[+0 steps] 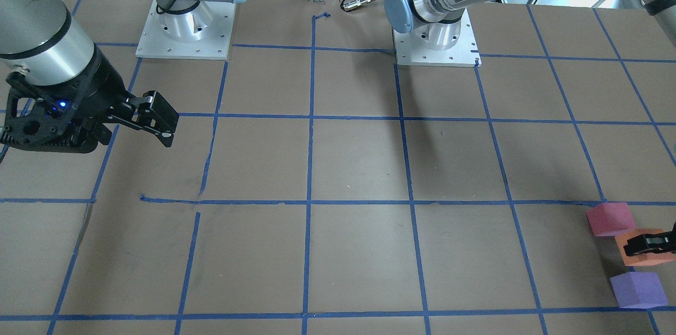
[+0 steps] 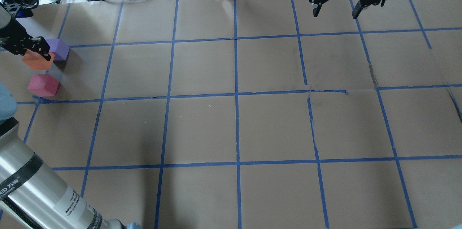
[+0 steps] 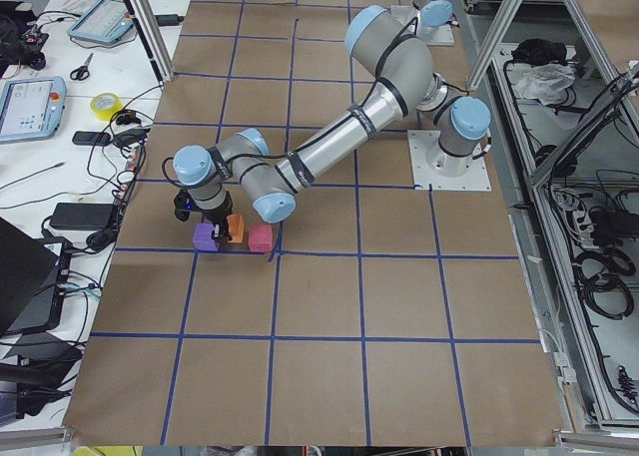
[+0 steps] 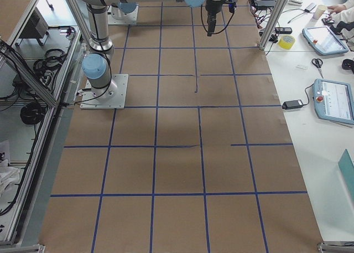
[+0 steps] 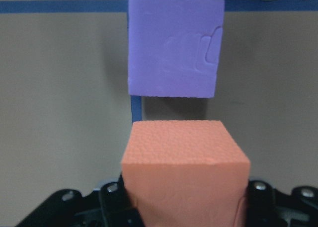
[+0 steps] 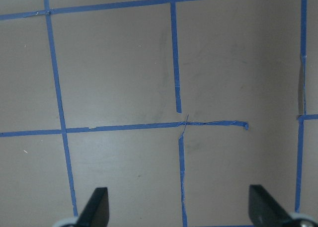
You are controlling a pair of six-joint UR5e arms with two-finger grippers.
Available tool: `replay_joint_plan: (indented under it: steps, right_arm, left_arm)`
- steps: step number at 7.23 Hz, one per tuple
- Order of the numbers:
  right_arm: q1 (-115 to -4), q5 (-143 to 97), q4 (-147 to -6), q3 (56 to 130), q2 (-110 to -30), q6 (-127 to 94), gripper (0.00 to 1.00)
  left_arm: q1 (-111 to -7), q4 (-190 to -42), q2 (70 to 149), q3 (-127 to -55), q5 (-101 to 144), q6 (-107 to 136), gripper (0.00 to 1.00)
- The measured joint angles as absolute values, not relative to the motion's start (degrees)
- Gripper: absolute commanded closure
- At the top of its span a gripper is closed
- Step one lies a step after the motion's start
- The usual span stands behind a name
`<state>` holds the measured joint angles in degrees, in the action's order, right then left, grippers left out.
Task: Arrange blocks in a line
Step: 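Lower the orange cube into the gap between the purple and pink cubes, then press the orange cube against the purple cube and open the left gripper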
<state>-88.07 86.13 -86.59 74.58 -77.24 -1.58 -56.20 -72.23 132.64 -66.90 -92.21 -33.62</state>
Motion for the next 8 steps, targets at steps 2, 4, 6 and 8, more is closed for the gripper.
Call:
replay_joint_plan:
  steps: [2, 4, 6, 8]
  right_arm:
    - [-88.07, 86.13, -86.57, 74.58, -77.25, -1.58, 0.0]
    - [-88.07, 86.13, -86.57, 74.54, -77.25, -1.58, 0.0]
    - [-88.07, 86.13, -86.57, 74.58, -77.25, -1.58, 0.0]
    - [-88.07, 86.13, -86.61, 74.59, -77.26, -1.58, 0.0]
  left_arm:
    - [-56.2, -71.13, 133.4, -67.17, -92.2, -34.44, 1.0]
    - [-56.2, -69.48, 134.37, -67.54, -92.14, -34.59, 1.0]
    - [-56.19, -67.57, 135.09, -68.32, -91.94, -34.49, 1.0]
    - [-56.19, -66.53, 135.26, -69.13, -91.65, -34.4, 1.0]
